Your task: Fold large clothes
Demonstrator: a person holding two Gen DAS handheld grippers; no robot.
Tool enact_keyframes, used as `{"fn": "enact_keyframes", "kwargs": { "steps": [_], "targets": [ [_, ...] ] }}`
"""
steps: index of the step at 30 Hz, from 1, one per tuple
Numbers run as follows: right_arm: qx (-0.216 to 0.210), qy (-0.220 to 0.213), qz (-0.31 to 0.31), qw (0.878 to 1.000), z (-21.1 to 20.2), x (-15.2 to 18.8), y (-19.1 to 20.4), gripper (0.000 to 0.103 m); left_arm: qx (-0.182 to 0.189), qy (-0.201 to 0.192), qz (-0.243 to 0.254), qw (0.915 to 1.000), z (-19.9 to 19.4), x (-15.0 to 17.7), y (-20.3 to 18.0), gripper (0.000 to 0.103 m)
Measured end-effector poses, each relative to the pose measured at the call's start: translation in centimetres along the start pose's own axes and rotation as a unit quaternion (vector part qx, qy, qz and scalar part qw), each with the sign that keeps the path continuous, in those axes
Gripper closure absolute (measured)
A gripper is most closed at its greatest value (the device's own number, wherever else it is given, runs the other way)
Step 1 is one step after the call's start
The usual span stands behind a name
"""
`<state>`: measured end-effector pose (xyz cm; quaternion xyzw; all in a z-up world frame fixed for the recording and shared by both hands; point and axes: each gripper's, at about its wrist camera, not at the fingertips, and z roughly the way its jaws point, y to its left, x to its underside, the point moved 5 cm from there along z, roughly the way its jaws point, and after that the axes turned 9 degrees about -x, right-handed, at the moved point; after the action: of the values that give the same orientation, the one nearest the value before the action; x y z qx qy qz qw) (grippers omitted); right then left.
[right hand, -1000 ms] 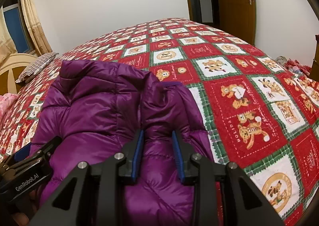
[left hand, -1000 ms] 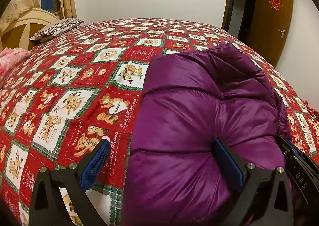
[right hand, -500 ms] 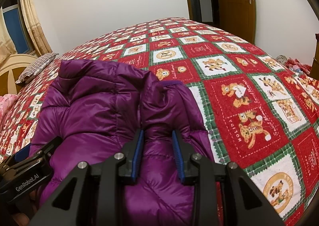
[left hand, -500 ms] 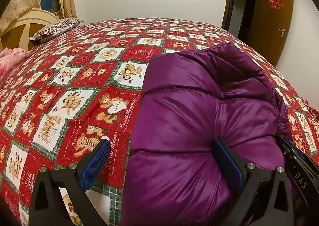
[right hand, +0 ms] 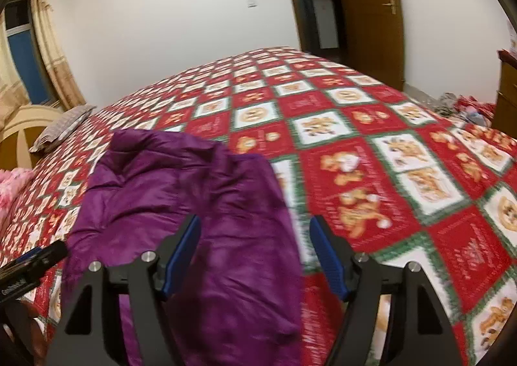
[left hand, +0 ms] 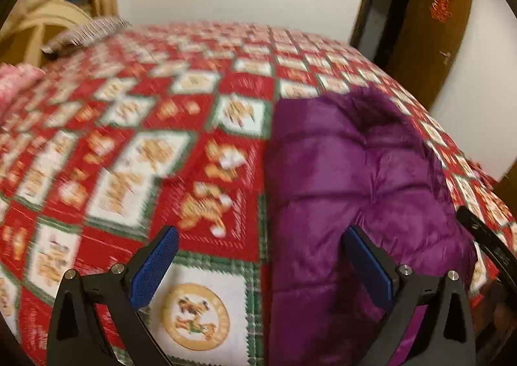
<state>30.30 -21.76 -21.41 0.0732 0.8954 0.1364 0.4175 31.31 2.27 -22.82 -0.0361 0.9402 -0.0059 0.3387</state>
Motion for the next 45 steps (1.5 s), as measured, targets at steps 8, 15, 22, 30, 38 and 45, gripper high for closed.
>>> {"fn": "enact_keyframes", "kwargs": {
  "steps": [8, 15, 22, 30, 38, 45],
  "targets": [
    [-0.047, 0.056, 0.03, 0.997, 2.8, 1.6, -1.2, 0.035, 0.052, 0.014, -0.008, 0.9985, 2.1, 1.1, -1.7, 0.001],
    [-0.09, 0.068, 0.031, 0.993, 3.6, 2.2, -0.2, 0.056, 0.039, -0.01, 0.06, 0.9974, 1.1, 0.9, -4.7, 0.002],
    [-0.116, 0.078, 0.053, 0.989, 4.0, 2.1, -0.7, 0.06, 0.053, -0.018, 0.081, 0.9952, 0.6, 0.9, -6.5, 0.024],
    [-0.132, 0.075, 0.06, 0.986, 3.9, 2.0, -0.7, 0.071, 0.05, -0.037, 0.101, 0.9929, -0.1, 1.1, -7.3, 0.041],
    [-0.127, 0.056, 0.037, 0.99, 2.7, 2.1, -0.1, 0.082, 0.036, -0.067, 0.125, 0.9892, -1.5, 0.9, -7.7, 0.066],
    [-0.124, 0.043, 0.029, 0.991, 1.4, 1.7, 1.1, 0.086, 0.029, -0.077, 0.123, 0.989, -3.3, 0.3, -7.3, 0.076]
  ]
}}
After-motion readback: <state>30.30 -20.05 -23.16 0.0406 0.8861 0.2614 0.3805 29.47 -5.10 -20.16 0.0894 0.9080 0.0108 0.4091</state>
